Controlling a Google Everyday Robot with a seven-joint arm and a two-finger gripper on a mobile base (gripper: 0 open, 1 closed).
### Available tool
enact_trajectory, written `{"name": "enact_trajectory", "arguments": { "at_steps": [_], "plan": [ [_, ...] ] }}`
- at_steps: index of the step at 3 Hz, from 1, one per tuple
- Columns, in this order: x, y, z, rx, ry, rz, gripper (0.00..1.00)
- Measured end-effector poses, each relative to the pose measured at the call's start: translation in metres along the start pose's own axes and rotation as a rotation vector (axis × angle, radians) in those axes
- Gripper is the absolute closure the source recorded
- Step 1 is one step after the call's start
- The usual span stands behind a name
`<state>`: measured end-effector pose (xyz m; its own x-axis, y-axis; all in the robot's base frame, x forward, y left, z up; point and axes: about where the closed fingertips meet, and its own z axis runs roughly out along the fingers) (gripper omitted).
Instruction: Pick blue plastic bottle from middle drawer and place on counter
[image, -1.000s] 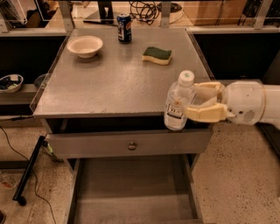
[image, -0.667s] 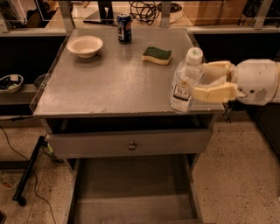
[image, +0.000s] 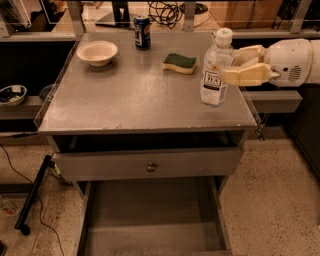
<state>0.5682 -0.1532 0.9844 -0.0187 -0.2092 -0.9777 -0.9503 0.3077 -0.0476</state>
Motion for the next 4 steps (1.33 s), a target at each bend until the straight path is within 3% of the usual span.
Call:
{"name": "enact_trajectory", "arguments": {
  "at_steps": [1,2,3,4],
  "plan": [
    [0.000,0.000,0.000,0.000,0.000,0.000,1.00],
    [0.006,-0.002,0.009,-0.059,-0.046,0.056,1.00],
    [0.009,0.001,0.020,-0.154,-0.112,0.122,1.00],
    [0.009,0.001,0.020,-0.154,-0.112,0.122,1.00]
  ]
}}
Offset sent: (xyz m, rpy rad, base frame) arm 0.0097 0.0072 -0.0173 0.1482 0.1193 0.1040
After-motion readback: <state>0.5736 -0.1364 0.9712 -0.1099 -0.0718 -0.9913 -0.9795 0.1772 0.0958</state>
